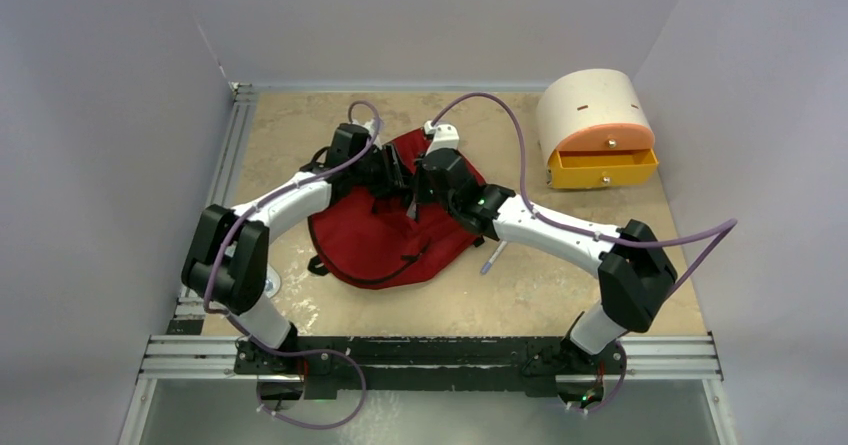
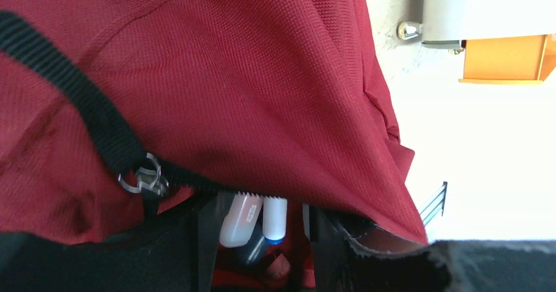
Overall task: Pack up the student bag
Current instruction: Place the stationery in the student bag.
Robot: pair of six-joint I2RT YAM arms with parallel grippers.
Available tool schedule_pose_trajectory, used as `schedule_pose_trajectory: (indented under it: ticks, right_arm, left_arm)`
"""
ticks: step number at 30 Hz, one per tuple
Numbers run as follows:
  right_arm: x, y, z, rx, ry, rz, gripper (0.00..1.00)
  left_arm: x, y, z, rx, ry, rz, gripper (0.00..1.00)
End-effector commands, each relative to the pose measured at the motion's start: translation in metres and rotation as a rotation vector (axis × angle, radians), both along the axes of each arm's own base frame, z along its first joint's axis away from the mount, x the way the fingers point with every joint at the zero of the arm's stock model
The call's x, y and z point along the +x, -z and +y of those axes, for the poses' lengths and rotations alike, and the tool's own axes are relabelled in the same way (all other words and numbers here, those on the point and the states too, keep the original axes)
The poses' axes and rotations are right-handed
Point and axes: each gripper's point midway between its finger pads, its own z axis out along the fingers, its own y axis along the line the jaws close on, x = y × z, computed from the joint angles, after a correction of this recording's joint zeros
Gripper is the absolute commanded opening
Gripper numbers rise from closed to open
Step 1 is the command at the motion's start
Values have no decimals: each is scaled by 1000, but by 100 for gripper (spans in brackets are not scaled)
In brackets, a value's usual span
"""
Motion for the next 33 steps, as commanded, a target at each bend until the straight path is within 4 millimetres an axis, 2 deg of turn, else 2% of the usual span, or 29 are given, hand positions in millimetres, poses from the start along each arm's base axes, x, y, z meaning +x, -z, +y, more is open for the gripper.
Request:
schedule_pose_trajectory:
  ticks: [1,7,11,13,18,21,26,33]
  right_arm:
    - [-7,-39,13,118,-32,-55,5]
    - [-6,-40,12,115,-22,-57,15]
    - [-5,-46,7,117,3,-58,26]
    - [-6,-50,1,125,21,-60,31]
    - [-15,-51,-22,162,106,-42,38]
    - [-19,-41,-50,173,244,-3,42]
    - [-29,-16,-118,196,605,51,46]
    - [-55,54,-181,149,915,234,50]
  left_arm:
    - [4,-49,16,18,-48,-138,46]
    - [-37,-60,36,4,-90,-124,42]
    - [-61,-57,51,13,-130,-112,31]
    - [-69,-56,59,32,-150,-103,26]
    - [-74,-60,76,78,-206,-127,26]
    - [-71,-67,81,99,-229,-152,26]
    - [-63,-74,83,111,-242,-177,27]
    - [-60,-67,73,96,-211,-148,27]
